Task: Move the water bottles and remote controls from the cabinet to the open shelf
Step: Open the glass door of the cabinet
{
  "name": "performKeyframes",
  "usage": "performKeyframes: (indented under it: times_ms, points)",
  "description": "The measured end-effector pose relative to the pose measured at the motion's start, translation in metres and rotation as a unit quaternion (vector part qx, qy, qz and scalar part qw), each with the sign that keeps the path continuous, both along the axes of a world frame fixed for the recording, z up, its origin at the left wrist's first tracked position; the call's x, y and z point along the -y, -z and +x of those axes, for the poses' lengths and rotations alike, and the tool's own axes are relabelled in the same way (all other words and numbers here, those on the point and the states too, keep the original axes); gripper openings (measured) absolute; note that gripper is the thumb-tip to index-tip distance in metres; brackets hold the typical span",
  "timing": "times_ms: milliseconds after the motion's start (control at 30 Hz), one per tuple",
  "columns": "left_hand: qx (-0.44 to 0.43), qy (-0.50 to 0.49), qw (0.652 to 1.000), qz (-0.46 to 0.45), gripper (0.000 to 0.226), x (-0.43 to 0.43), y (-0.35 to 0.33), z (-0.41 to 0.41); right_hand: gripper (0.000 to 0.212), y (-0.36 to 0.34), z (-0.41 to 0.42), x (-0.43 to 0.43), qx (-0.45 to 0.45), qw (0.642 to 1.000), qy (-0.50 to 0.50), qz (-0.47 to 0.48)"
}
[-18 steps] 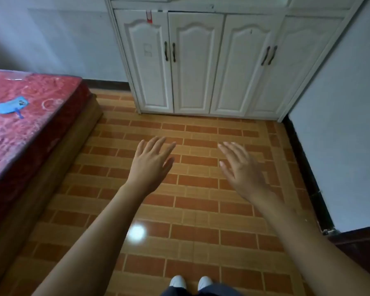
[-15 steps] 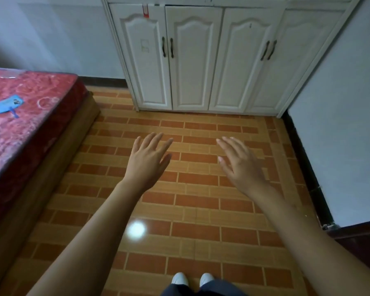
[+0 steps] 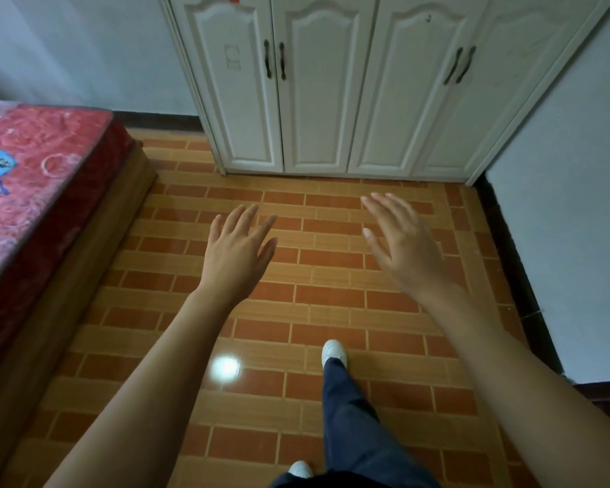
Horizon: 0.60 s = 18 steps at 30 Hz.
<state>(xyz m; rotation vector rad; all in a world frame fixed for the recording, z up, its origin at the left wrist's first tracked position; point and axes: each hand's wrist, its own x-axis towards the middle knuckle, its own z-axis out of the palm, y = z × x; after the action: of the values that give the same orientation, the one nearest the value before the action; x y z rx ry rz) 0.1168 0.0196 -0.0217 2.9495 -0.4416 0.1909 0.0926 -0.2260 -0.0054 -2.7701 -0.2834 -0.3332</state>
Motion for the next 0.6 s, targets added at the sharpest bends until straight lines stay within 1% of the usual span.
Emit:
performKeyframes:
  times_ms: [167, 300, 400, 600]
  points:
    - [-0.012, -0.043, 0.999, -0.010, 0.047, 0.009, 0.008, 0.065, 0.047, 0.004, 0.070, 0.019, -0.006, 1.000, -0.010, 0.004]
    - [-0.034, -0.052, 0.998, -0.019, 0.047, 0.031, 0.006, 0.120, 0.051, 0.006, 0.135, 0.038, -0.021, 1.000, -0.019, 0.009]
    - [-0.033, -0.060, 0.997, -0.038, 0.046, 0.046, 0.003, 0.156, 0.054, 0.007, 0.179, 0.047, -0.033, 0.999, -0.039, 0.010]
    - [-0.037, -0.084, 0.995, -0.037, 0.046, 0.049, 0.002, 0.222, 0.049, 0.004, 0.254, 0.049, -0.028, 0.997, -0.070, 0.022]
